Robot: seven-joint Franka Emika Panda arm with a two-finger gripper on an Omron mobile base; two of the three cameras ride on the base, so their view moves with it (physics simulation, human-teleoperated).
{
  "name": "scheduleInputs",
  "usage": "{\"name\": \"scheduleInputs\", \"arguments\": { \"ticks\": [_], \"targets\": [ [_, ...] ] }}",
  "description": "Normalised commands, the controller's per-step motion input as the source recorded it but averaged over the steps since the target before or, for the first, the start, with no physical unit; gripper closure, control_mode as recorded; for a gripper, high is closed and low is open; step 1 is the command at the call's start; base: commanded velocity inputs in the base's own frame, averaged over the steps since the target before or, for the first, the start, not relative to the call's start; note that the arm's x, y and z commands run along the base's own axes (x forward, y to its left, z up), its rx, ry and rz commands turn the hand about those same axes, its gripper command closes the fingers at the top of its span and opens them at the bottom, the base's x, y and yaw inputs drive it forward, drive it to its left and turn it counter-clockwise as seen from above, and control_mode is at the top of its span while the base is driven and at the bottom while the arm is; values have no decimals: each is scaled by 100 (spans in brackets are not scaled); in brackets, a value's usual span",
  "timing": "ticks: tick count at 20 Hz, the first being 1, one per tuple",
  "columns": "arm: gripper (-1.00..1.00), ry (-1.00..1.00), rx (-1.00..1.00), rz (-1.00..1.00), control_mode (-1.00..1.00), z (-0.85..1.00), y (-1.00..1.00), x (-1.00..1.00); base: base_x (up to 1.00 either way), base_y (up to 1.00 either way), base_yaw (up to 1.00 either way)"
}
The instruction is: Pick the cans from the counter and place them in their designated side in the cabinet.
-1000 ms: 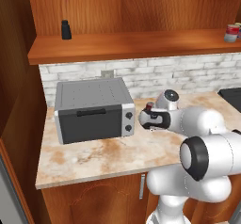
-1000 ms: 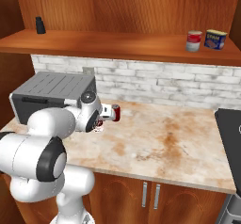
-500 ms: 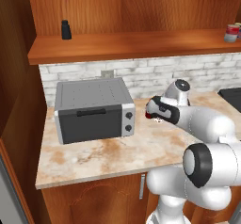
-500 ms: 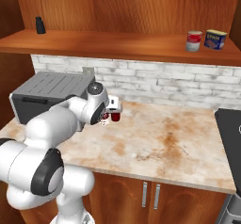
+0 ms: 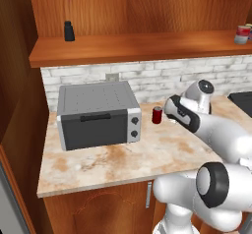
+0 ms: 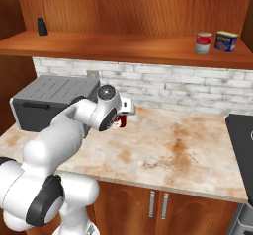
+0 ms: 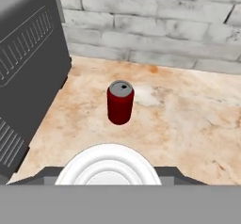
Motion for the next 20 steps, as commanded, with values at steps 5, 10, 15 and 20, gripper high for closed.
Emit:
{"name": "scheduleInputs", "arguments": {
  "ticks": [5, 10, 15, 20],
  "targets": [
    [100, -15, 0, 0, -100, 23, -23, -24, 0, 0, 0],
    [100, -12, 0, 0, -100, 29, -17, -33, 0, 0, 0],
    [100, -5, -1, 0, -100, 27, -20, -33, 0, 0, 0],
    [100, -1, -2, 0, -100, 38, -26, -25, 0, 0, 0]
  ]
}}
